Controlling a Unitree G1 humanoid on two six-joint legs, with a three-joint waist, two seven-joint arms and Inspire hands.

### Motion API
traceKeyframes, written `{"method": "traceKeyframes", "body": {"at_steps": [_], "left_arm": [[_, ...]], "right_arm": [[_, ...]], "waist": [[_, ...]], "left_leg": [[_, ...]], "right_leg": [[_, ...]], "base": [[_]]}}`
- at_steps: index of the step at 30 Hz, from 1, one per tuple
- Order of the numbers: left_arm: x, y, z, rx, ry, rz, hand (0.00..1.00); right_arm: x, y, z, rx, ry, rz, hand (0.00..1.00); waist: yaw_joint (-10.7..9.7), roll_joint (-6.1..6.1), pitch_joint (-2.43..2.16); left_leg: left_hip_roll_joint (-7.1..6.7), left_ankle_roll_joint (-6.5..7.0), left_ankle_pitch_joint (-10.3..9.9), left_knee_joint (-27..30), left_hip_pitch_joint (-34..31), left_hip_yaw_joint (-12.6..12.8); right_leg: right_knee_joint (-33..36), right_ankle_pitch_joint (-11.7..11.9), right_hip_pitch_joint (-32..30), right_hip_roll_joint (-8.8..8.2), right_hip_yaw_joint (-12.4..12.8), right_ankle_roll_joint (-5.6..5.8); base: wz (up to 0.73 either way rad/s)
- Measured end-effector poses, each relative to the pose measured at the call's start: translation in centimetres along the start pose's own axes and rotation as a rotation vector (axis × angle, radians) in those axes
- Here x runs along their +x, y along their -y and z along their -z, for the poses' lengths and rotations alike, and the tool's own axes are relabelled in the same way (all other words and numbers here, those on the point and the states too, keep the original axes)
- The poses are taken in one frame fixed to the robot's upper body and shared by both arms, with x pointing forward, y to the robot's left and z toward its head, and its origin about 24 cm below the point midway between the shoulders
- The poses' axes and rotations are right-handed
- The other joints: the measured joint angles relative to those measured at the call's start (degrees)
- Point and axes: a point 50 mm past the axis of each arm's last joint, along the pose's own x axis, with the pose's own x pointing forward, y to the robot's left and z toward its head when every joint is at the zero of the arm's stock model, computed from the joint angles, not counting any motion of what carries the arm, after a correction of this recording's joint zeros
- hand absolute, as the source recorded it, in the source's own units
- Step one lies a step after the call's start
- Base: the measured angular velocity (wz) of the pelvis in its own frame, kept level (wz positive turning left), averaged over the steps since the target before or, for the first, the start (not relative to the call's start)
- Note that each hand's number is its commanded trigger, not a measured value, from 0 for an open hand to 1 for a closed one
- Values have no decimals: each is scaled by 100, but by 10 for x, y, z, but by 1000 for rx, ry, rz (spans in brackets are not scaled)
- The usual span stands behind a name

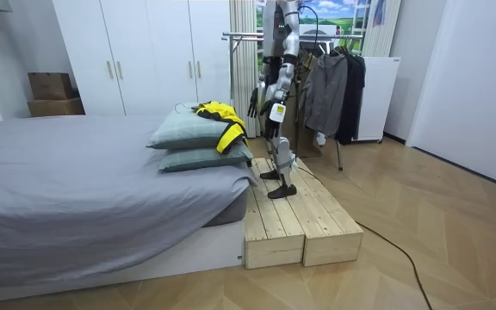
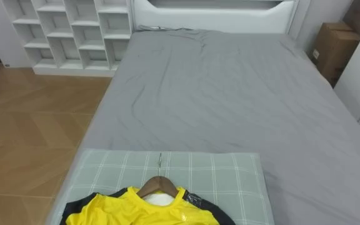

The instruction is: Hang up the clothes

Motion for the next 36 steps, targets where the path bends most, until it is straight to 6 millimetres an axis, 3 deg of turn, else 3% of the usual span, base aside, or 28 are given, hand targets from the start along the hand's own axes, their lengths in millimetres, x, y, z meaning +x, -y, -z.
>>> {"method": "traceKeyframes", "body": {"at_steps": [19,30,36], "left_arm": [[0,-1,0,1,0,-21,0],[-1,-7,1,10,0,-70,0],[-2,-13,1,16,7,-136,0]], "right_arm": [[0,0,1,2,-4,-14,0],[0,-1,0,1,-8,-14,0],[0,-1,-2,-8,-2,-6,0]], "waist": [[0,-1,8],[-2,-28,-14],[1,-12,10]], "left_leg": [[0,0,0,1,-5,0],[-3,0,0,7,16,-82],[-4,0,0,19,54,-78]], "right_leg": [[-1,0,-11,2,16,0],[0,0,21,7,11,0],[1,0,79,7,13,0]], "base": [[0],[0],[2]]}}
